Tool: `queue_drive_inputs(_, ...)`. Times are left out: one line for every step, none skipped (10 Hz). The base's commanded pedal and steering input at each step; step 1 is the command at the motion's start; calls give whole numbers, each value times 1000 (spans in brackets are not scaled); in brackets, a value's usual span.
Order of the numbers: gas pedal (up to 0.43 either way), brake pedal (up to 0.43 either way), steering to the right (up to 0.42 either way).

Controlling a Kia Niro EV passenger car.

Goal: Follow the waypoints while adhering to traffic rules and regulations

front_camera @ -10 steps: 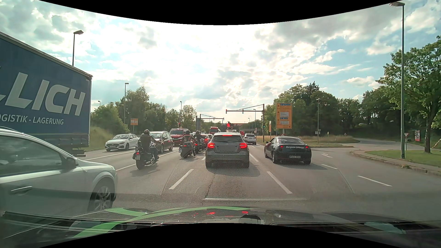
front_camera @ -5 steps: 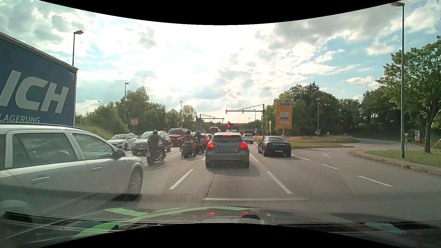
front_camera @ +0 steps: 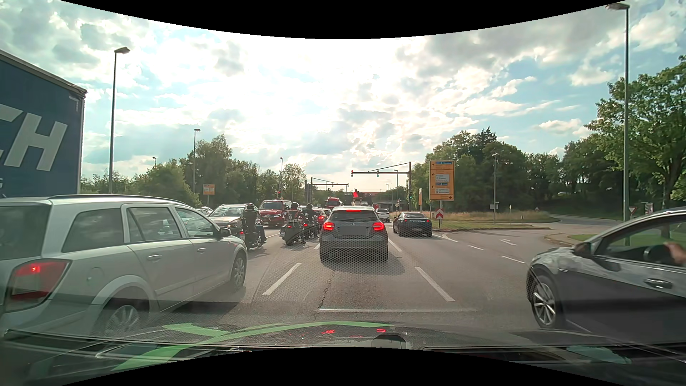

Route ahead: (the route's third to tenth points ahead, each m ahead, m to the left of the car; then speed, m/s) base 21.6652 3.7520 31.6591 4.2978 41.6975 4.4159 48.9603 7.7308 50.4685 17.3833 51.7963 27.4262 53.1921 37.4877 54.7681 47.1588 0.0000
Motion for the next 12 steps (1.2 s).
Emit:
queue_drive_inputs(0,537,-8)
queue_drive_inputs(0,537,-8)
queue_drive_inputs(0,537,-8)
queue_drive_inputs(0,537,-8)
queue_drive_inputs(0,537,-8)
queue_drive_inputs(0,537,-8)
queue_drive_inputs(0,537,-8)
queue_drive_inputs(0,537,-8)
queue_drive_inputs(0,537,-8)
queue_drive_inputs(0,537,-8)
queue_drive_inputs(0,537,-8)
queue_drive_inputs(0,537,-8)
